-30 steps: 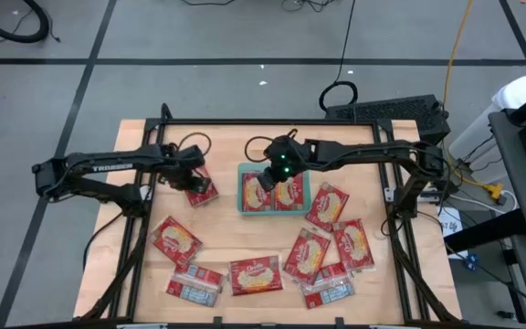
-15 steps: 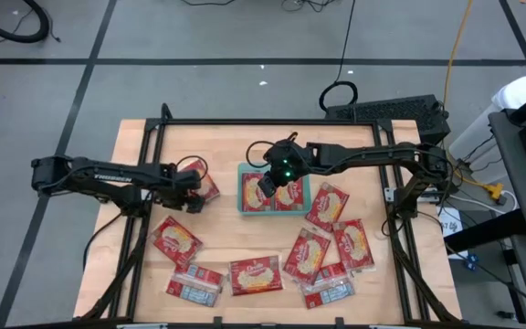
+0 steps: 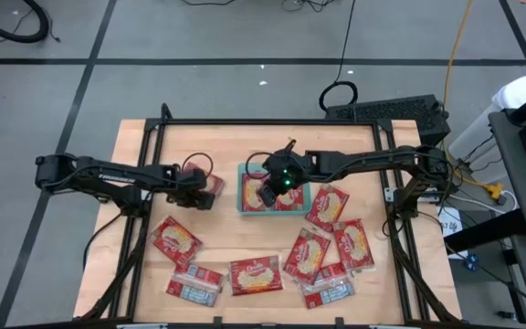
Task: Sort popcorn bags into baskets
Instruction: Put the red popcorn bag into the green bin
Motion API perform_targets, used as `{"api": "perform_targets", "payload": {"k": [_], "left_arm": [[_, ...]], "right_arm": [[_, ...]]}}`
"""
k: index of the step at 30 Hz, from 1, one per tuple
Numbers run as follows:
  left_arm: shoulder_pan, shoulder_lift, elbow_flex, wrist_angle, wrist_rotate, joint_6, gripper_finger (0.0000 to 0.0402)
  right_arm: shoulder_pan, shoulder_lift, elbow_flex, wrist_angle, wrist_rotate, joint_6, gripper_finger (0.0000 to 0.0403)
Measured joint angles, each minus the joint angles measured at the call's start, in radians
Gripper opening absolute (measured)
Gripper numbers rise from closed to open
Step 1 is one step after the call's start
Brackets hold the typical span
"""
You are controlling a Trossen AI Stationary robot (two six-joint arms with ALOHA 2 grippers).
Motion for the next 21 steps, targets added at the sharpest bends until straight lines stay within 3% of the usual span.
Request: {"api": "perform_targets", "payload": {"k": [4, 11, 15, 17, 21], "left_arm": [[0.015, 0.055, -0.006, 0.004, 0.000, -0.061, 0.0223], [0.055, 0.051, -0.012, -0.001, -0.032, 0.046, 0.0186], [0.105, 0.032, 0.000, 0.080, -0.075, 0.184, 0.0174], [0.119, 0.019, 0.033, 0.090, -0.049, 0.258, 0.0164], [0.136, 0.006, 0.130, -0.023, -0.008, 0.395, 0.0140]], "right_arm": [[0.000, 0.001, -0.014, -0.003, -0.005, 0.027, 0.0000], [0.003, 0.001, -0.015, 0.020, -0.008, -0.001, 0.0000], [-0.009, 0.001, -0.015, 0.021, -0.009, -0.034, 0.0000], [-0.020, 0.001, -0.015, 0.021, -0.009, -0.055, 0.0000], [-0.047, 0.001, -0.015, 0.016, -0.021, -0.100, 0.0000]]}}
